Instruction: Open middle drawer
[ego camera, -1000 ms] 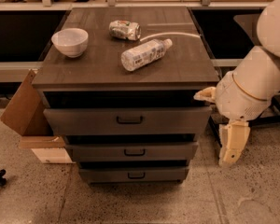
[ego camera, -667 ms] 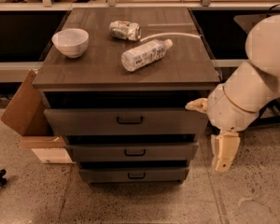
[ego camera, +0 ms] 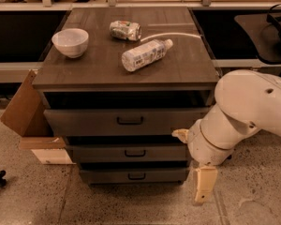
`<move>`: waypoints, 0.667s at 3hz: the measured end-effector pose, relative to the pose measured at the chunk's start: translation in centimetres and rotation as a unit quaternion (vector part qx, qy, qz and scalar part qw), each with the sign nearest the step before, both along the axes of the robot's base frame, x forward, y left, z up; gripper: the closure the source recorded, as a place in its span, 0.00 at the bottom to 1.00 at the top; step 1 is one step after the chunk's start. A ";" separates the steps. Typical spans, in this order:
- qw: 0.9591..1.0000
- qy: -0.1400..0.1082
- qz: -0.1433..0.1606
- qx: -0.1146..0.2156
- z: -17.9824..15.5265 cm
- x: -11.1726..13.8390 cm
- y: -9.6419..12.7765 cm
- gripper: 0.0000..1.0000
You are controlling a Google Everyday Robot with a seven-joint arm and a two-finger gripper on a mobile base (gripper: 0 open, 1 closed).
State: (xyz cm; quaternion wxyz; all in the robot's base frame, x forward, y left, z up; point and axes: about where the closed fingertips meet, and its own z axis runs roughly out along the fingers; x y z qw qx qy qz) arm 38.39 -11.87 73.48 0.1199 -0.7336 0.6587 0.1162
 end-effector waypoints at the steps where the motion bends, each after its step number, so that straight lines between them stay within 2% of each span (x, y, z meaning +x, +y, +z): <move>1: 1.000 -0.003 -0.004 -0.003 -0.8 0.4 -0.1 0.00; 2: 1.000 -0.021 -0.002 -0.013 -7.1 2.9 -2.7 0.00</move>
Offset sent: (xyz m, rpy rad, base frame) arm 0.0573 -0.0480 -0.1136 -0.0250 -0.0941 -0.0174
